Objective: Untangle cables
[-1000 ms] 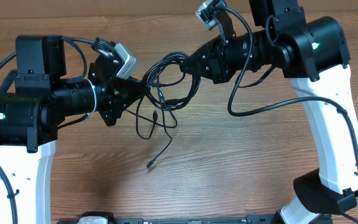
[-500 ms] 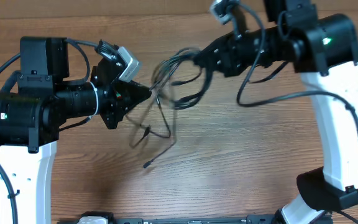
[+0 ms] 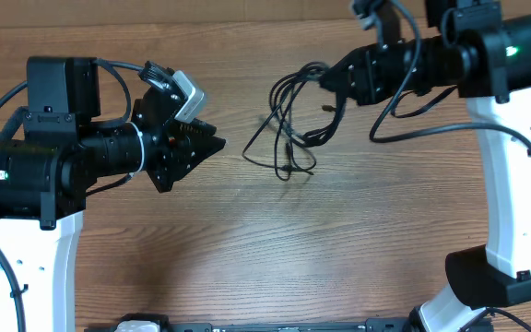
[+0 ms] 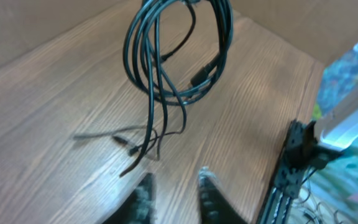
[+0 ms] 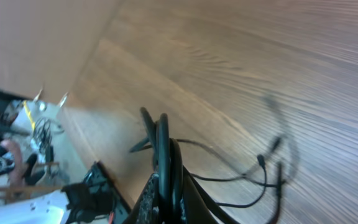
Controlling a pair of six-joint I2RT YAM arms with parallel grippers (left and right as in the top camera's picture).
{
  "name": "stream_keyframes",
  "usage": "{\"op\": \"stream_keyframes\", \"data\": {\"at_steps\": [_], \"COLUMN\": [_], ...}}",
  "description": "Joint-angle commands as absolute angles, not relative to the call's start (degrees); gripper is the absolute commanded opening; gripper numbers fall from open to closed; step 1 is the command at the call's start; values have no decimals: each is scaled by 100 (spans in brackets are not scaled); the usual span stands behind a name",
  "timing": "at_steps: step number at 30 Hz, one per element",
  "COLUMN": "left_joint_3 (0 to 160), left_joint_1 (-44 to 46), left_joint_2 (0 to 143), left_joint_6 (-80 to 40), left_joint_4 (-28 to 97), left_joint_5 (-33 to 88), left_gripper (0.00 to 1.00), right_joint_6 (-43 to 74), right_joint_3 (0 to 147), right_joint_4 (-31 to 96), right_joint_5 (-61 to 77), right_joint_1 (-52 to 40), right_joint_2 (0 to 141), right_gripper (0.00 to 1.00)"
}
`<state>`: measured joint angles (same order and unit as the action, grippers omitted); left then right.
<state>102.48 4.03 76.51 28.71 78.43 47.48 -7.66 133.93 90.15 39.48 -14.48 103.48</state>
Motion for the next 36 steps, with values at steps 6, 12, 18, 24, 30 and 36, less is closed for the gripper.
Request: {"op": "stream_keyframes", "data": {"at_steps": [6, 12, 18, 24, 30, 36], "left_joint_3": [10335, 10335, 10335, 10335, 10335, 10335], "left_joint_1": [377, 377, 377, 379, 379, 379], "left_joint_2": [7553, 7553, 7559, 7564, 7564, 7564], "left_joint_6": [2969, 3092, 3094, 3089, 3087, 3085], "left_joint_4": [7749, 7754, 7749, 7717, 7644, 7649], "left_joint_5": [4300, 4294, 4303, 4327, 4355, 4353], "left_gripper": [36, 39, 41, 39, 37, 8], "right_joint_6": [-902, -904, -904, -902, -823, -727], "right_joint_3": [13498, 13498, 13498, 13498, 13498, 13498], "right_joint_4": [9063, 9164, 9360, 9334, 9113, 8941], "right_joint_5": [4805, 5717, 6018, 6020, 6034, 6141], "right_joint_1": [-2067, -2220, -2353, -2543, -2707, -2867], "right_joint_2": [10298, 10298, 10298, 10298, 10298, 10298], "right_gripper": [4, 4, 4, 4, 4, 4]}}
